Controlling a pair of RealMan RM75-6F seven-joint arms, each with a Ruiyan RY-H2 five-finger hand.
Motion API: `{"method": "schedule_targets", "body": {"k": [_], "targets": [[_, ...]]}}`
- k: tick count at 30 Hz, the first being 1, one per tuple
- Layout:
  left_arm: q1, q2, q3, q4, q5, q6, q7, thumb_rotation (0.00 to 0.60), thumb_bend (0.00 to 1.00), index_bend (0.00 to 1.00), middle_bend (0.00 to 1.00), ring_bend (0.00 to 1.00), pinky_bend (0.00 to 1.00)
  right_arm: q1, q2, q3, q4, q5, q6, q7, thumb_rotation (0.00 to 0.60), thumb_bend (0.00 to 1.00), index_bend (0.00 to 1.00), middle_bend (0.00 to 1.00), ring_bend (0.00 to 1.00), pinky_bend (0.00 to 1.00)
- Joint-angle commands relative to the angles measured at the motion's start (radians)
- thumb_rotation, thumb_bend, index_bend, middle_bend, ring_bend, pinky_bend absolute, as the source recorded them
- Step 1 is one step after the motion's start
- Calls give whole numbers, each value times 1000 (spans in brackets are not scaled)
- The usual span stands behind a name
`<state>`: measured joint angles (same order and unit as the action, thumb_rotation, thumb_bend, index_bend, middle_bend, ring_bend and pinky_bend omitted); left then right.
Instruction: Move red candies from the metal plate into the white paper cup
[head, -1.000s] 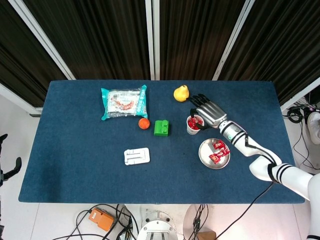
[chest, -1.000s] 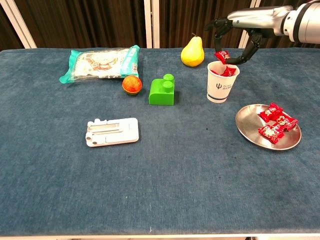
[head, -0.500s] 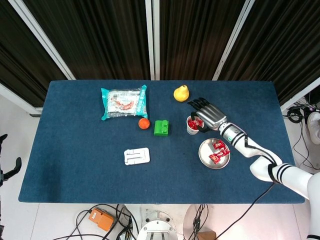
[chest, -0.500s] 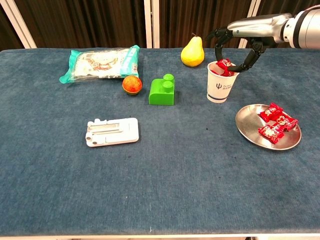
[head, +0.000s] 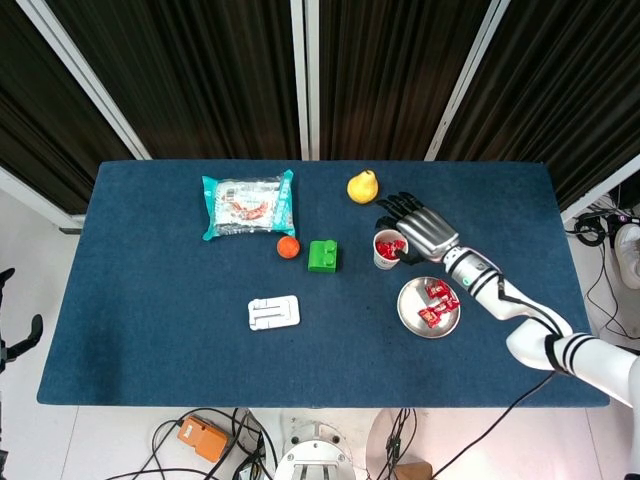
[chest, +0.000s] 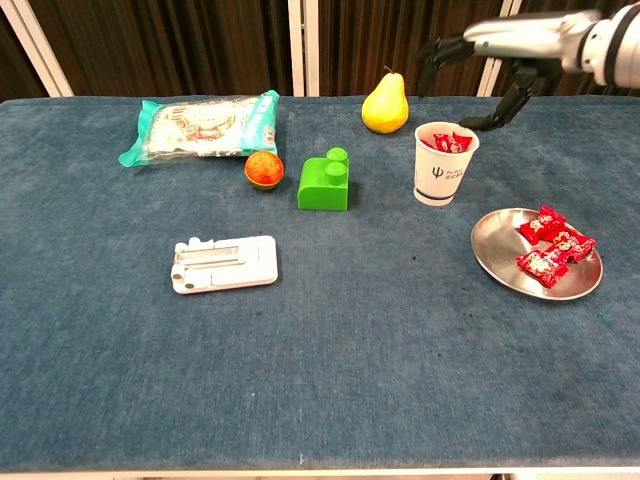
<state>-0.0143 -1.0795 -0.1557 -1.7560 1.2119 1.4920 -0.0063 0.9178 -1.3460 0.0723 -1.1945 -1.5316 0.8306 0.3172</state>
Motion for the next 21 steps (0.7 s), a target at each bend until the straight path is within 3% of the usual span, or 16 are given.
{"method": "schedule_targets", "body": {"k": [1, 7, 10, 21], "targets": [[0, 1, 0, -1, 0, -2, 0, 600, 348, 119, 0, 0, 0, -73, 94, -13, -126, -17, 104, -57, 600, 489, 317, 94, 0, 0], [-1, -1, 1, -2, 2, -2, 1, 600, 348, 118, 0, 0, 0, -181, 219, -85, -330, -13, 159, -207, 600, 434, 312, 94, 0, 0], [-2, -1, 1, -2, 2, -3, 2, 600, 348, 119, 0, 0, 0, -209, 248, -117, -373, -2, 136, -252, 600, 421, 314, 94, 0, 0], [-3, -3, 1, -2, 2, -1, 7, 600, 348, 119, 0, 0, 0, -209, 227, -143, -299, 52, -8, -262, 600, 420, 330, 94, 0, 0]]}}
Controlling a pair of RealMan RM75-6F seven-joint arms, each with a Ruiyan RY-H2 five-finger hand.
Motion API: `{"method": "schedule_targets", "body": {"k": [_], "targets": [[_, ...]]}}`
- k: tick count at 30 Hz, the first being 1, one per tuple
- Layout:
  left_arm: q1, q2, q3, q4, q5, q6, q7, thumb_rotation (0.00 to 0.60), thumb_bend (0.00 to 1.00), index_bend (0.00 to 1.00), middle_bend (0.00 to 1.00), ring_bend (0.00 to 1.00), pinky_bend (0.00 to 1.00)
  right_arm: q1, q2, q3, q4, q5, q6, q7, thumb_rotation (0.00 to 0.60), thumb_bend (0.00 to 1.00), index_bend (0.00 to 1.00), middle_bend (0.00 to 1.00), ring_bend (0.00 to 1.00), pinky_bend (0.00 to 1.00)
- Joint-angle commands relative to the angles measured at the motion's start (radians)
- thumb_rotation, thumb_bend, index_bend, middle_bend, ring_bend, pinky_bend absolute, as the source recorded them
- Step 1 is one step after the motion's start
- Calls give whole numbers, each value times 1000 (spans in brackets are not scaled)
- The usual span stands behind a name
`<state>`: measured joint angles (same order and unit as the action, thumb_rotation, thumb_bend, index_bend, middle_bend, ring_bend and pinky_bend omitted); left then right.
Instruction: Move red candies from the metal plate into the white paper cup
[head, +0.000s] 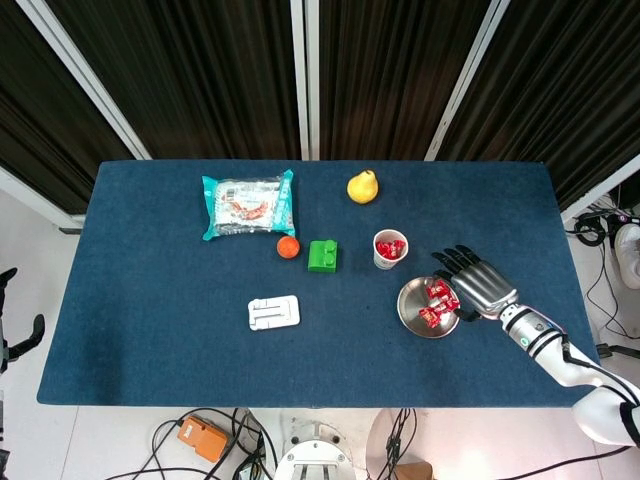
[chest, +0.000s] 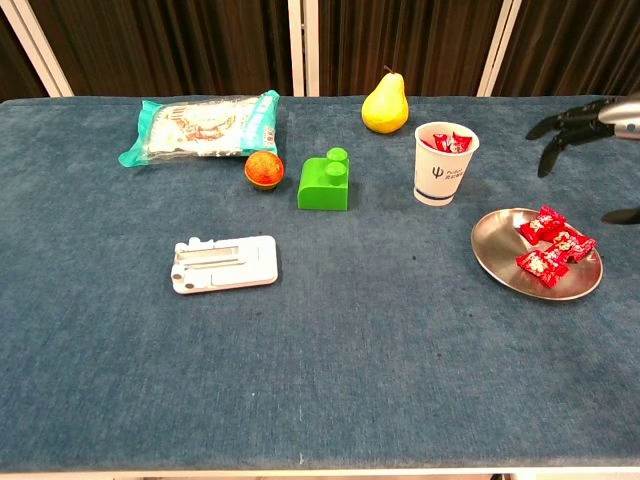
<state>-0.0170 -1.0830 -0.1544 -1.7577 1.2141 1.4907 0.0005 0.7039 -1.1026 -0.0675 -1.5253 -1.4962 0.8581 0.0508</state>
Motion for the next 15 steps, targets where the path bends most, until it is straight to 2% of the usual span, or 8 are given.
{"method": "schedule_targets", "body": {"k": [1, 7, 15], "targets": [[0, 0, 0, 1, -1, 0, 0, 600, 348, 119, 0, 0, 0, 9, -27, -3, 49, 22, -56, 10, 600, 420, 329, 94, 0, 0], [0, -1, -1, 2, -1, 2, 2, 600, 348, 119, 0, 0, 0, 30, -83, -4, 103, -4, -104, 48, 600, 406, 303, 94, 0, 0], [-1, -1, -2, 3, -4, 0, 3, 600, 348, 119, 0, 0, 0, 45, -107, -10, 110, -58, -108, 84, 600, 394, 321, 94, 0, 0]]}}
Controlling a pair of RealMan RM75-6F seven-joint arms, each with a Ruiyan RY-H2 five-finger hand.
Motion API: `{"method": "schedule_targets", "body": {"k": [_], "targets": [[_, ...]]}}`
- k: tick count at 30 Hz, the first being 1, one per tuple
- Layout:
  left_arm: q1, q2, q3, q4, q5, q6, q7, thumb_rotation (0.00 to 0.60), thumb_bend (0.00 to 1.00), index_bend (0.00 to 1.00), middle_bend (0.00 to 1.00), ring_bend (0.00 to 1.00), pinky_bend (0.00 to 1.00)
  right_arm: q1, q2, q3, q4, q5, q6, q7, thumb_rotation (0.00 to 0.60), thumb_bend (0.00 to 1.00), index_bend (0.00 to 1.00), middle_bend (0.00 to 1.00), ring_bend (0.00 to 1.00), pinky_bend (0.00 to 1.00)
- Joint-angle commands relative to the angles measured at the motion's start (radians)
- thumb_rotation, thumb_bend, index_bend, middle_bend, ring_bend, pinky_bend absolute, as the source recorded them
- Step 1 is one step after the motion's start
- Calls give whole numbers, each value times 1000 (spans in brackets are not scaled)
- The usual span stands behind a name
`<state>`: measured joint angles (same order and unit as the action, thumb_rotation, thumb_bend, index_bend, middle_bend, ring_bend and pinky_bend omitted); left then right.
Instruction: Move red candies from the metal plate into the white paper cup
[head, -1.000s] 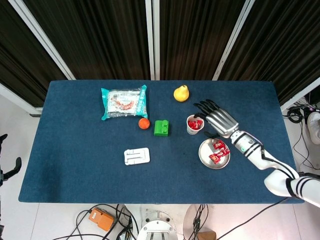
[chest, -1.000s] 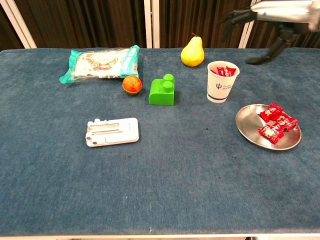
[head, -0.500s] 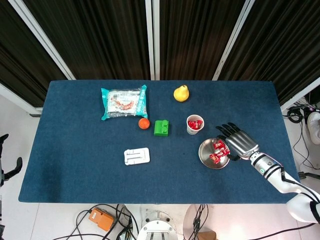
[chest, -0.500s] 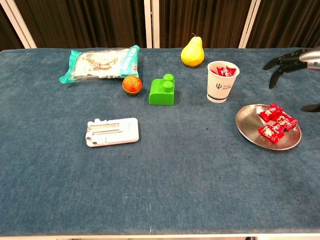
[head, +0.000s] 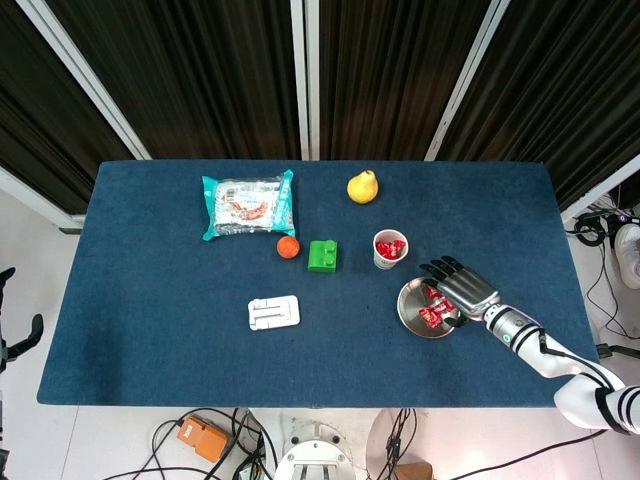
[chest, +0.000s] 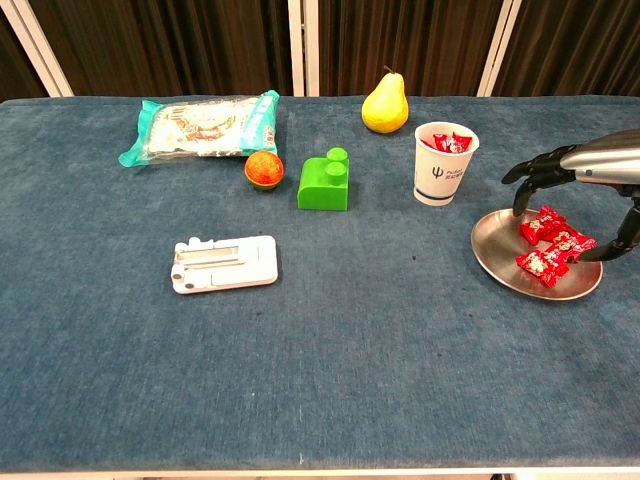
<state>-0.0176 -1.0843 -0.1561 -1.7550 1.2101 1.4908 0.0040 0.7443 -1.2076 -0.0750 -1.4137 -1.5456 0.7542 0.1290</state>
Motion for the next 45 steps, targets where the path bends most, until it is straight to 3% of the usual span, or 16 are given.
{"method": "schedule_targets", "body": {"k": [1, 13, 45], "targets": [[0, 0, 0, 0, 0, 0, -1, 600, 348, 119, 0, 0, 0, 6, -2, -4, -3, -12, -5, 6, 600, 394, 325, 94, 0, 0], [1, 1, -1, -2, -1, 1, -3, 600, 348, 119, 0, 0, 0, 19, -22, -9, 10, -28, -27, 3, 600, 394, 411, 95, 0, 0], [0, 1, -1, 1, -1, -1, -2, 600, 348, 119, 0, 0, 0, 42, -63, -22, 46, -44, -49, -1, 600, 394, 484, 94, 0, 0]]}}
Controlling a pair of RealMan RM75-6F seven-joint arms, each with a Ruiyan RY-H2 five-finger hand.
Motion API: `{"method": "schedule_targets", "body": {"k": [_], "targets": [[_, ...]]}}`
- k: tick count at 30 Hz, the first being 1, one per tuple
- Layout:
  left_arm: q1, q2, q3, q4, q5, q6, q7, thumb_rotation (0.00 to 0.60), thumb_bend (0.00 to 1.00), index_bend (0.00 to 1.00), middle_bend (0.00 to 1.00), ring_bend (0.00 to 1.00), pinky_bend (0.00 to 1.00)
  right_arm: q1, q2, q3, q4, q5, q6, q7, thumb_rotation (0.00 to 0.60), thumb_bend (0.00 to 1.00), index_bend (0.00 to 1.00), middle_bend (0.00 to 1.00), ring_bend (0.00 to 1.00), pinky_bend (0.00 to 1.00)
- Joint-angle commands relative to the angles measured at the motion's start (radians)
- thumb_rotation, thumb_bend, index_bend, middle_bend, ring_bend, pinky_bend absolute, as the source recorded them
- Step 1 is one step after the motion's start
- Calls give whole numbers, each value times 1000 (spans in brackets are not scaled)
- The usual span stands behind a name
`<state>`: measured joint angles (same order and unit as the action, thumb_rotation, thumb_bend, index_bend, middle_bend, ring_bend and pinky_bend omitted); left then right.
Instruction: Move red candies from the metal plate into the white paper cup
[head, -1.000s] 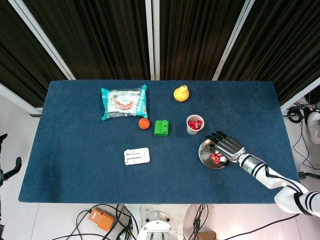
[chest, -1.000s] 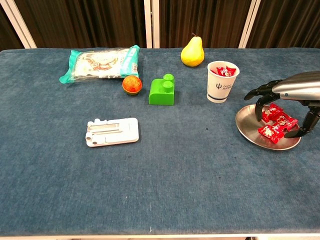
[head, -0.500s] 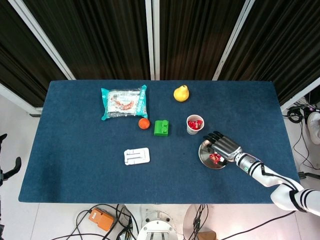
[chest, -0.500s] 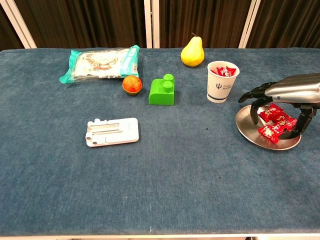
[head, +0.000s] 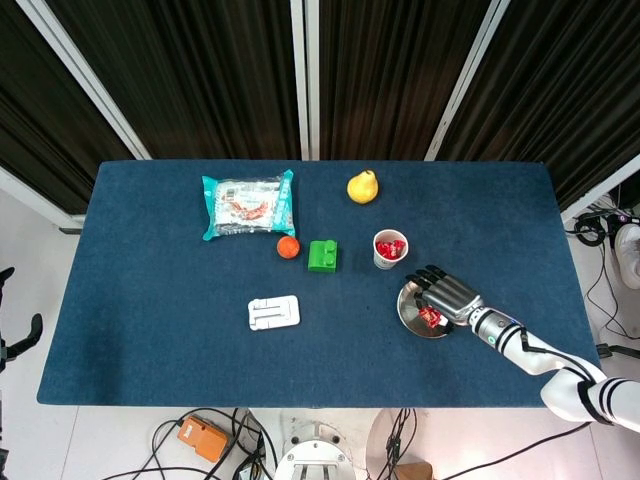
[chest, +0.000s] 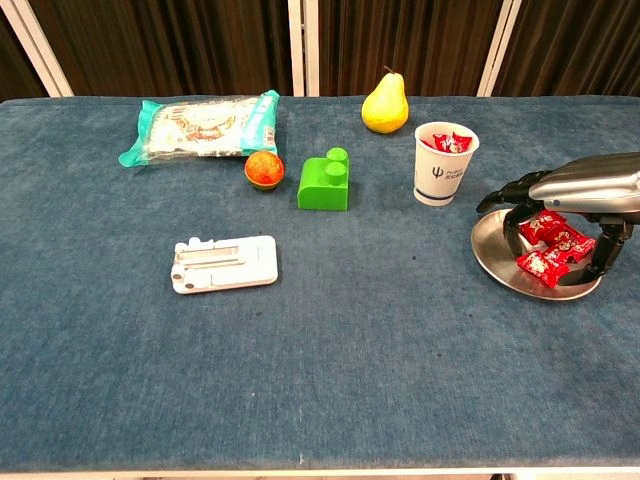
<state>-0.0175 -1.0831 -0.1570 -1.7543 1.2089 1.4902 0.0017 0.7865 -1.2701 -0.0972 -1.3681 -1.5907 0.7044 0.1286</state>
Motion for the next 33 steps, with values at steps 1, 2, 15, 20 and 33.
{"method": "schedule_targets", "body": {"k": [1, 2, 15, 20, 33], "targets": [[0, 0, 0, 0, -1, 0, 0, 600, 348, 119, 0, 0, 0, -1, 0, 0, 2, 2, 1, -1, 600, 394, 488, 94, 0, 0], [0, 0, 0, 0, -1, -1, 0, 600, 348, 119, 0, 0, 0, -1, 0, 0, 2, 3, 0, -1, 600, 394, 493, 95, 0, 0], [1, -1, 1, 2, 3, 3, 1, 600, 348, 119, 0, 0, 0, 1, -2, -2, 5, 5, -3, -21, 600, 399, 530, 95, 0, 0], [1, 0, 0, 2, 2, 2, 0, 600, 348, 119, 0, 0, 0, 2, 1, -2, 2, 6, -2, -23, 600, 432, 563, 95, 0, 0], [1, 0, 0, 1, 1, 1, 2, 600, 348, 119, 0, 0, 0, 1, 15, -2, -16, 1, 11, -30, 600, 596, 634, 95, 0, 0]]}}
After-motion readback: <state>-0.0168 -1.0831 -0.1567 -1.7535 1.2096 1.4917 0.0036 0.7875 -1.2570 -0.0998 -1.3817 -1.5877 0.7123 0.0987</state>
